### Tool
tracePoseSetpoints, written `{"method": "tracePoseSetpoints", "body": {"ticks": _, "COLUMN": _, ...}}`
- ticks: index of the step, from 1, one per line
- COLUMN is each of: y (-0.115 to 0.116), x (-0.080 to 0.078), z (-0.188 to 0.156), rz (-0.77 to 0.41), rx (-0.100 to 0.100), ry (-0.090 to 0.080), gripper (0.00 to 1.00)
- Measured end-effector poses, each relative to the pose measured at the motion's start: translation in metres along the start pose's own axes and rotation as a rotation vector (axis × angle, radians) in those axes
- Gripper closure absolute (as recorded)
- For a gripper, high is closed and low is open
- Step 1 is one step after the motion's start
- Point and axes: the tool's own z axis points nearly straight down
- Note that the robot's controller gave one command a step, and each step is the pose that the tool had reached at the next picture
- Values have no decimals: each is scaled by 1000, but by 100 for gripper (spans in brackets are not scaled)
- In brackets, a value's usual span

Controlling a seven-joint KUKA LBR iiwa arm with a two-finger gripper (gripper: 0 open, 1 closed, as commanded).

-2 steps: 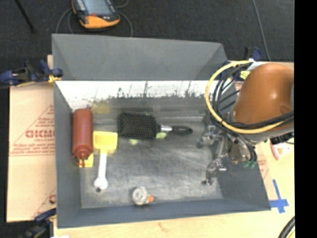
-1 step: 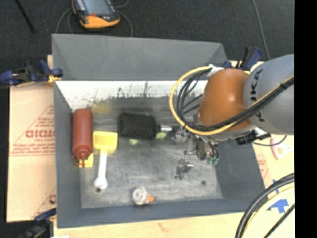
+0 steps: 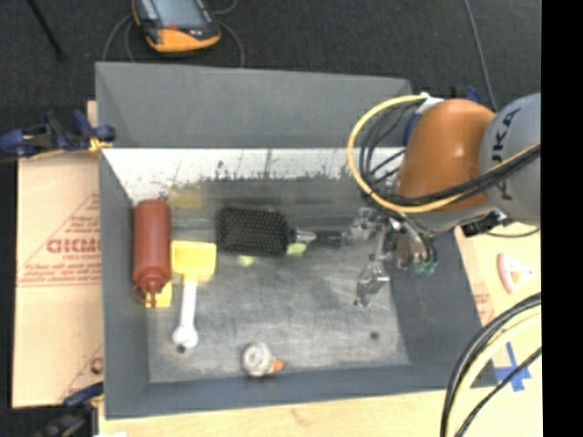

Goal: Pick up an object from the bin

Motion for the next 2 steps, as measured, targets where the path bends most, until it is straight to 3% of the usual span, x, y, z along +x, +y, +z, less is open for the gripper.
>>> {"method": "tracePoseSetpoints", "body": {"ticks": 1, "y": 35, "x": -25, "z": 3, "rz": -35, "rx": 2, "ry": -4, "gripper": 0}}
{"method": "tracePoseSetpoints", "body": {"ticks": 2, "y": 2, "x": -68, "z": 77, "rz": -11, "rx": -2, "ry": -10, "gripper": 0}}
